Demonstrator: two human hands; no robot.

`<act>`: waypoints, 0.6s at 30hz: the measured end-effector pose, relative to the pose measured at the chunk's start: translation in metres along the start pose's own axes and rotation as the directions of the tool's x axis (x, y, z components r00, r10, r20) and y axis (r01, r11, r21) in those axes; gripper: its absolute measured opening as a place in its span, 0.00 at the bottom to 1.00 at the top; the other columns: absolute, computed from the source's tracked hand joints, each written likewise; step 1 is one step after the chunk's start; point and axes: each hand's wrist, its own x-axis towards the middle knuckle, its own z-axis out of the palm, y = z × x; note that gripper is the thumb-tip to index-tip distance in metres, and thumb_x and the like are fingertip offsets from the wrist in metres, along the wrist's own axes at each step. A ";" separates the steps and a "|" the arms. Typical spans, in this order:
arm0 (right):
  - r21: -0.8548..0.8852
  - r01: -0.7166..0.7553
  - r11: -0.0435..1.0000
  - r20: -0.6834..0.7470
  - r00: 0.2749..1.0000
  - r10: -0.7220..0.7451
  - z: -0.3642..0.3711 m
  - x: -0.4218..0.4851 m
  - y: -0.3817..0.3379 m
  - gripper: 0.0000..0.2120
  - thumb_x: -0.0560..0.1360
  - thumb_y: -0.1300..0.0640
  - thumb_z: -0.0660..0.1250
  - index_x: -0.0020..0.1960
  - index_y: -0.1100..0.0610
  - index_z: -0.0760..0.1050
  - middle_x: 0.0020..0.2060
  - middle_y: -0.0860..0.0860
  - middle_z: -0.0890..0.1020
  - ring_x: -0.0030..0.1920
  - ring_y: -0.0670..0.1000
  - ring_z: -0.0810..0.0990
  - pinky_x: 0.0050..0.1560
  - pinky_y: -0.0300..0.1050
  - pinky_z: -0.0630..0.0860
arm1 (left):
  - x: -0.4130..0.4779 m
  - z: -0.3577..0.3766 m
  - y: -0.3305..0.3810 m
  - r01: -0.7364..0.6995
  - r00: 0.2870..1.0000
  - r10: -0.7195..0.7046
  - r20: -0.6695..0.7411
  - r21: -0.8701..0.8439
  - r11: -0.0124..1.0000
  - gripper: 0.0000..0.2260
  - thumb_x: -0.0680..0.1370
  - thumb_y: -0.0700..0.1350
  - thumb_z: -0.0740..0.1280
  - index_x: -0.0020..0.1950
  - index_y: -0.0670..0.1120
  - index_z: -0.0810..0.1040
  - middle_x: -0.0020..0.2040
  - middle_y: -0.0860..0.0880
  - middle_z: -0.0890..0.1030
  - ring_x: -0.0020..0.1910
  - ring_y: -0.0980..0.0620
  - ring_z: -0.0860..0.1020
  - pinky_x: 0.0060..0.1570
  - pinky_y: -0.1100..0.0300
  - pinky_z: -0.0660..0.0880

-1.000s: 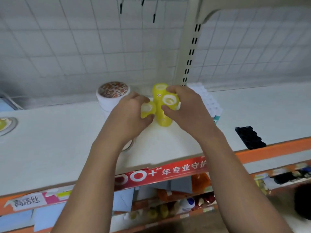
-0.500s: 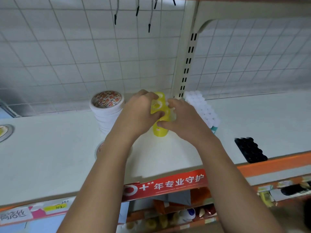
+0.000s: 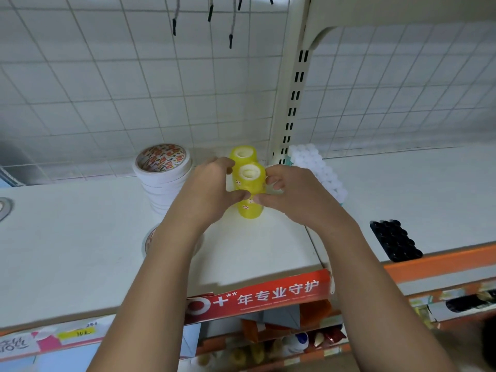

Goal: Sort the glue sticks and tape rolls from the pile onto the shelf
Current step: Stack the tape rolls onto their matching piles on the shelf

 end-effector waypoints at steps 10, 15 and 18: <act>0.021 0.015 1.000 0.011 1.000 -0.015 -0.003 0.009 -0.002 0.06 0.72 0.53 0.73 0.45 0.54 0.80 0.41 0.53 0.82 0.44 0.51 0.80 0.48 0.50 0.76 | 0.006 0.009 0.006 0.033 0.999 -0.033 0.030 -0.014 0.999 0.14 0.76 0.49 0.71 0.55 0.41 0.79 0.50 0.44 0.82 0.49 0.44 0.79 0.50 0.48 0.74; 0.031 0.017 0.999 -0.042 0.999 -0.016 0.005 0.007 0.000 0.09 0.72 0.55 0.74 0.51 0.55 0.81 0.43 0.52 0.83 0.45 0.49 0.80 0.50 0.47 0.76 | 0.003 0.016 0.005 0.038 0.999 -0.039 -0.017 -0.034 0.999 0.11 0.77 0.46 0.70 0.54 0.40 0.78 0.49 0.43 0.82 0.48 0.43 0.79 0.49 0.46 0.74; 0.036 0.033 0.999 -0.059 0.998 -0.031 0.008 0.006 -0.001 0.10 0.72 0.55 0.74 0.52 0.55 0.81 0.44 0.52 0.82 0.46 0.50 0.79 0.51 0.46 0.76 | 0.001 0.017 0.004 0.060 0.998 -0.062 -0.030 -0.047 0.997 0.11 0.77 0.46 0.70 0.54 0.41 0.78 0.49 0.43 0.82 0.49 0.42 0.79 0.49 0.46 0.75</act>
